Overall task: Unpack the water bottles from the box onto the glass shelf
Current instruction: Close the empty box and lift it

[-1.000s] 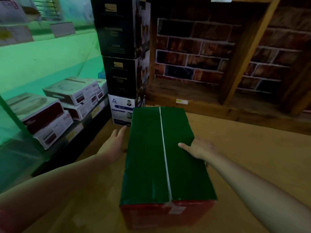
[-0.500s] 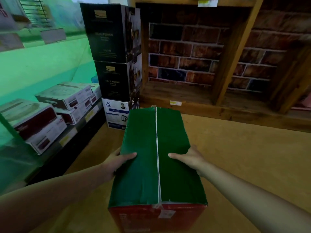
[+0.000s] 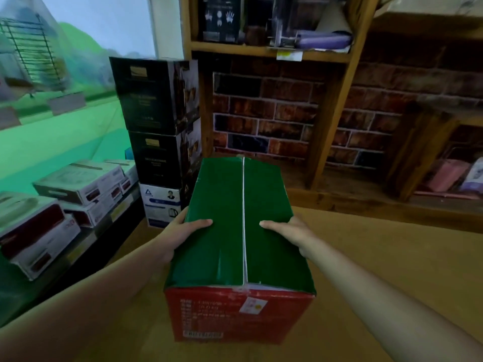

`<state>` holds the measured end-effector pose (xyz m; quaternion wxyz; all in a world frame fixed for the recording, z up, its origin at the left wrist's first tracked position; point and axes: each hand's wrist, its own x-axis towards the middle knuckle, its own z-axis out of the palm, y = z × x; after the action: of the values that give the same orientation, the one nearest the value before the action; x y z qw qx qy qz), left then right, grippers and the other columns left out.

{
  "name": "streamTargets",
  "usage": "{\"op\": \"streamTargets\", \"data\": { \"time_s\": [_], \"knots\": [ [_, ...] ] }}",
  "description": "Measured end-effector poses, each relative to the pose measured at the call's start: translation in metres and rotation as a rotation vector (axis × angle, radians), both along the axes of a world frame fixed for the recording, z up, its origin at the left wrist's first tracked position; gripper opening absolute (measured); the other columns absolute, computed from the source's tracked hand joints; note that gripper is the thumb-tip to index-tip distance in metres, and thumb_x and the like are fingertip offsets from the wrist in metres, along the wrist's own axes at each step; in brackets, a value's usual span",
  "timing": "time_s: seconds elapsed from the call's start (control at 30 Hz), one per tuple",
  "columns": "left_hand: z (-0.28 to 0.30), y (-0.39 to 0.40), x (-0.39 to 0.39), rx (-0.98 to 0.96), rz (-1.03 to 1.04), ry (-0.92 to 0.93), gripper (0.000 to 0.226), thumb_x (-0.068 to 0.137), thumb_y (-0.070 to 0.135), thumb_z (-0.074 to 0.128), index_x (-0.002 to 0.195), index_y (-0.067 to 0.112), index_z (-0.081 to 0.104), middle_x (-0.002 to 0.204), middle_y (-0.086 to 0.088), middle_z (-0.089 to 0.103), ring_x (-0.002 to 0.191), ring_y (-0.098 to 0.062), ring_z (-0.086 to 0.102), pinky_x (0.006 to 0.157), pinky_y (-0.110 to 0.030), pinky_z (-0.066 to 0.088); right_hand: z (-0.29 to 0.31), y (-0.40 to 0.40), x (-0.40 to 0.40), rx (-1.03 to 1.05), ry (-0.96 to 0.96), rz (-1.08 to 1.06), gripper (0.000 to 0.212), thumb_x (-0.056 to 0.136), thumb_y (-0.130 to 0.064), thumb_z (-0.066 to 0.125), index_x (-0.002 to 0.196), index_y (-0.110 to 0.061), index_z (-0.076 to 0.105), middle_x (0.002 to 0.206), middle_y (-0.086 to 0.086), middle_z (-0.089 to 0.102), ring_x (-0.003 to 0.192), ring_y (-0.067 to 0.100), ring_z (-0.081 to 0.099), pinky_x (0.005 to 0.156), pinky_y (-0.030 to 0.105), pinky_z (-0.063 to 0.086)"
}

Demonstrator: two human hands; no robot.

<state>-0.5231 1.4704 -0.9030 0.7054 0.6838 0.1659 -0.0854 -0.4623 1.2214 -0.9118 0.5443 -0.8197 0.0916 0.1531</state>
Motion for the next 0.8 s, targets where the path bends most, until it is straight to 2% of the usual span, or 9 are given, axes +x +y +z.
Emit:
{"op": "streamTargets", "data": {
  "time_s": [0.03, 0.07, 0.17, 0.3, 0.4, 0.53, 0.6, 0.73, 0.8],
  "knots": [
    [0.006, -0.008, 0.009, -0.006, 0.003, -0.003, 0.052, 0.080, 0.026, 0.072, 0.125, 0.034, 0.047, 0.104, -0.006, 0.064, 0.089, -0.028, 0.064, 0.066, -0.035, 0.052, 0.011, -0.009, 0.007, -0.009, -0.006, -0.001, 0.057, 0.068, -0.042, 0.080, 0.107, -0.016, 0.049, 0.105, 0.004, 0.061, 0.094, 0.023, 0.059, 0.084, 0.035, 0.052],
    [0.014, -0.016, 0.018, -0.007, 0.005, -0.011, 0.053, 0.079, 0.027, 0.073, 0.124, 0.034, 0.047, 0.105, -0.006, 0.064, 0.090, -0.028, 0.064, 0.067, -0.036, 0.053, 0.021, -0.016, 0.015, -0.018, -0.011, -0.004, 0.061, 0.067, -0.043, 0.080, 0.108, -0.014, 0.047, 0.104, 0.004, 0.059, 0.097, 0.024, 0.059, 0.085, 0.036, 0.051],
    [0.033, -0.042, 0.055, -0.023, -0.010, -0.027, 0.059, 0.077, 0.030, 0.075, 0.128, 0.033, 0.047, 0.113, -0.008, 0.064, 0.096, -0.030, 0.064, 0.077, -0.040, 0.055, 0.047, -0.044, 0.048, -0.062, -0.043, -0.043, 0.097, 0.051, -0.054, 0.084, 0.127, -0.011, 0.042, 0.121, 0.009, 0.057, 0.107, 0.029, 0.058, 0.090, 0.041, 0.052],
    [0.059, -0.080, 0.100, -0.043, -0.033, -0.031, 0.058, 0.078, 0.030, 0.073, 0.128, 0.037, 0.045, 0.115, -0.008, 0.063, 0.097, -0.029, 0.063, 0.070, -0.036, 0.053, 0.079, -0.082, 0.085, -0.075, -0.079, -0.070, 0.093, 0.056, -0.050, 0.084, 0.128, -0.011, 0.040, 0.123, 0.009, 0.056, 0.109, 0.030, 0.057, 0.092, 0.041, 0.051],
    [0.079, -0.101, 0.129, -0.048, -0.051, -0.025, 0.059, 0.078, 0.030, 0.074, 0.129, 0.036, 0.045, 0.119, -0.010, 0.062, 0.101, -0.031, 0.063, 0.073, -0.037, 0.054, 0.103, -0.104, 0.106, -0.088, -0.077, -0.095, 0.092, 0.059, -0.051, 0.083, 0.130, -0.010, 0.039, 0.124, 0.009, 0.054, 0.112, 0.031, 0.055, 0.089, 0.039, 0.050],
    [0.099, -0.112, 0.166, -0.055, -0.076, -0.025, 0.047, 0.080, 0.028, 0.072, 0.119, 0.039, 0.047, 0.118, -0.010, 0.062, 0.103, -0.032, 0.062, 0.078, -0.039, 0.054, 0.116, -0.118, 0.145, -0.093, -0.094, -0.082, 0.112, 0.030, -0.068, 0.080, 0.124, -0.016, 0.050, 0.117, 0.006, 0.062, 0.101, 0.027, 0.062, 0.088, 0.042, 0.054],
    [0.100, -0.111, 0.187, -0.047, -0.101, -0.029, 0.050, 0.078, 0.028, 0.073, 0.119, 0.040, 0.047, 0.117, -0.009, 0.062, 0.103, -0.031, 0.063, 0.083, -0.042, 0.054, 0.109, -0.122, 0.171, -0.092, -0.100, -0.086, 0.120, 0.018, -0.076, 0.077, 0.121, -0.018, 0.053, 0.113, 0.005, 0.064, 0.098, 0.026, 0.064, 0.086, 0.042, 0.055],
    [0.084, -0.098, 0.239, -0.037, -0.137, -0.036, 0.057, 0.076, 0.028, 0.076, 0.122, 0.042, 0.046, 0.116, -0.007, 0.062, 0.103, -0.029, 0.063, 0.086, -0.044, 0.053, 0.094, -0.110, 0.208, -0.085, -0.100, -0.129, 0.110, 0.027, -0.073, 0.077, 0.119, -0.017, 0.053, 0.112, 0.004, 0.064, 0.098, 0.026, 0.064, 0.086, 0.042, 0.055],
    [0.074, -0.092, 0.262, -0.045, -0.148, -0.023, 0.062, 0.075, 0.029, 0.076, 0.126, 0.043, 0.043, 0.116, -0.006, 0.062, 0.102, -0.029, 0.063, 0.085, -0.043, 0.054, 0.081, -0.107, 0.231, -0.092, -0.104, -0.133, 0.116, 0.023, -0.078, 0.076, 0.121, -0.020, 0.053, 0.112, 0.002, 0.065, 0.097, 0.024, 0.065, 0.085, 0.042, 0.056]
  ]
}}
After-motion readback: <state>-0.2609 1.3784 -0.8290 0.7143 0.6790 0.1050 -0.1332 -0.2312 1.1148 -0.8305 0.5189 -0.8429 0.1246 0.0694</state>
